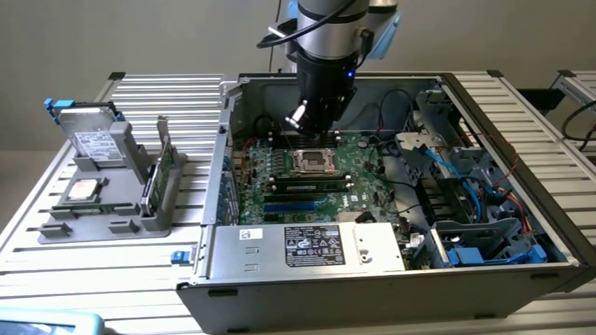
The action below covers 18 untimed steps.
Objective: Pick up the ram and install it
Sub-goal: 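Press down the ram until it locks into place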
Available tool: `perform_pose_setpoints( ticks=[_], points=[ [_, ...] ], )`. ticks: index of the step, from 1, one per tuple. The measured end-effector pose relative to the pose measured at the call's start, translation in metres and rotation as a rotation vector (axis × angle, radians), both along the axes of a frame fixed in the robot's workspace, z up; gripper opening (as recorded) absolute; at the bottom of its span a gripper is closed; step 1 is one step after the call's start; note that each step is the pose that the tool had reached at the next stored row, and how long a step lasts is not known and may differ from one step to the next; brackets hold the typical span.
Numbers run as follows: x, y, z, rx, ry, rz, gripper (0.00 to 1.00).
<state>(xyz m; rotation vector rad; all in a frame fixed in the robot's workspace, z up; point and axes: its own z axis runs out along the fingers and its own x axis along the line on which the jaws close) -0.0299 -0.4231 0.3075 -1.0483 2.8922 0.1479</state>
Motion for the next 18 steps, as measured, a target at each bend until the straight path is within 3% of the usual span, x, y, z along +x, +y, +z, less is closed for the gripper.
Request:
perform_pose_setpoints(
  ticks=[18],
  points=[
    [0.0,0.0,0.0,-0.0001,0.0,-0.304,0.11]
  ],
)
